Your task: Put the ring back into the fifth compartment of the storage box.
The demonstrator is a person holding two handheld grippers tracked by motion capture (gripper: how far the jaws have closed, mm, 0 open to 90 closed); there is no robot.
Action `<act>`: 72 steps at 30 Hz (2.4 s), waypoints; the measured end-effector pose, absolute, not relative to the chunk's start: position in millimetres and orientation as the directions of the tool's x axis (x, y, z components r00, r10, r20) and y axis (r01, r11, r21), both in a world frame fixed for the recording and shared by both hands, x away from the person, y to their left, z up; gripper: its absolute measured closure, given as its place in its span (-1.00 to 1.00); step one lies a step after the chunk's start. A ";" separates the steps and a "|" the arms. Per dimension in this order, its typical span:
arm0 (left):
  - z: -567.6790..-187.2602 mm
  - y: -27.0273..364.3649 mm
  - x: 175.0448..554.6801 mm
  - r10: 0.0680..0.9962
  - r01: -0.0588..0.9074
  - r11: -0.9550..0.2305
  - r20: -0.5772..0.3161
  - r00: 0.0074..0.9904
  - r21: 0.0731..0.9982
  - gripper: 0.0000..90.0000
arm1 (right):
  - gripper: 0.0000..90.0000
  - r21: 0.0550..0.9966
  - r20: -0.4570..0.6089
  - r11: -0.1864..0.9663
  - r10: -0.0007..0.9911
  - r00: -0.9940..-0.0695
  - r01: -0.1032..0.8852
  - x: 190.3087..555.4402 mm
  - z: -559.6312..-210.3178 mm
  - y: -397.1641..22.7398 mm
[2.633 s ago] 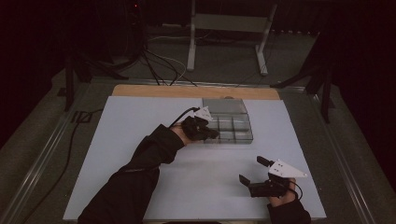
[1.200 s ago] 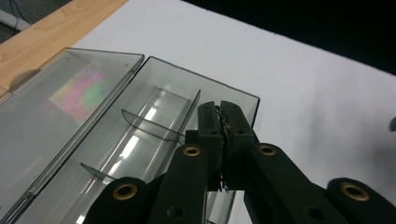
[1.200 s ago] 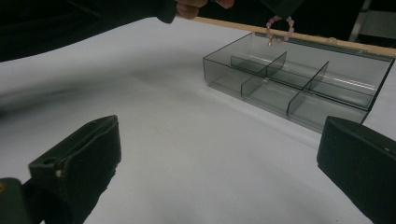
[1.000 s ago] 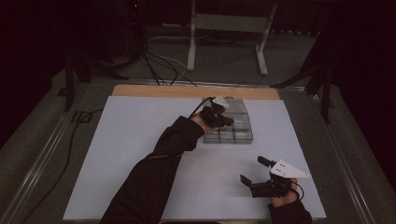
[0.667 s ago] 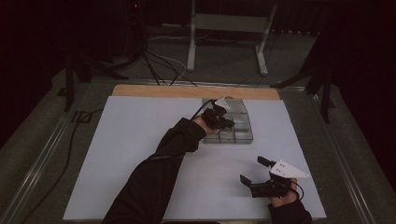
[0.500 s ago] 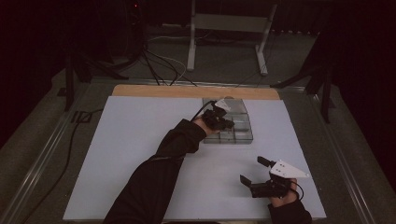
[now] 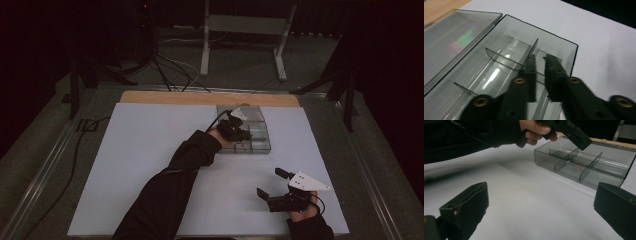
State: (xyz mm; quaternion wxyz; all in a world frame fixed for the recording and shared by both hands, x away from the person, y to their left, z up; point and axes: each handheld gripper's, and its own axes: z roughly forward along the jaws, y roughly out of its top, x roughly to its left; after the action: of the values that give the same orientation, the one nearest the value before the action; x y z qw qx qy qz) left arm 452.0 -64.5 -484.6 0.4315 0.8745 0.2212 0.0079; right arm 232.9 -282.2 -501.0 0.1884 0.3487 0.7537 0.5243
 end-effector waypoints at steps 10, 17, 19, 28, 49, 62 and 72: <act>-471.5 -57.9 443.1 0.413 0.377 -0.514 -0.163 0.896 0.771 -0.27 | -1.00 0.921 0.083 0.207 0.724 -0.684 0.330 233.0 -501.2 -282.2; -457.4 -46.9 436.6 0.397 0.385 -0.503 -0.188 0.898 0.774 -0.67 | -1.00 0.920 0.085 0.206 0.726 -0.682 0.333 233.5 -501.7 -282.4; -454.6 -43.9 433.9 0.391 0.386 -0.497 -0.196 0.899 0.777 -0.80 | -1.00 0.920 0.084 0.206 0.727 -0.681 0.334 233.6 -501.8 -282.1; -445.3 -21.0 427.5 0.351 0.387 -0.461 -0.236 0.906 0.799 -0.98 | -1.00 0.918 0.080 0.213 0.726 -0.683 0.334 234.6 -502.4 -280.2; -429.7 47.6 401.8 0.392 0.345 -0.468 -0.159 0.906 0.813 -0.98 | -1.00 0.916 0.081 0.216 0.726 -0.683 0.338 235.7 -502.9 -277.4; -446.8 97.5 381.7 0.456 0.389 -0.472 -0.159 0.876 0.791 -0.98 | -1.00 0.915 0.082 0.215 0.730 -0.679 0.342 236.1 -503.2 -277.2; -463.5 129.3 362.9 0.507 0.413 -0.471 -0.144 0.850 0.779 -0.98 | -1.00 0.915 0.080 0.215 0.732 -0.677 0.341 235.5 -502.5 -276.8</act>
State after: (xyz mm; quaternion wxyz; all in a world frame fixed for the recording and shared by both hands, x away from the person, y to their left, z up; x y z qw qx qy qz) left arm 362.9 129.3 -463.5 0.4385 0.8559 0.2688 0.0534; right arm 235.5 -276.8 -502.5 0.1894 0.3547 0.7561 0.5164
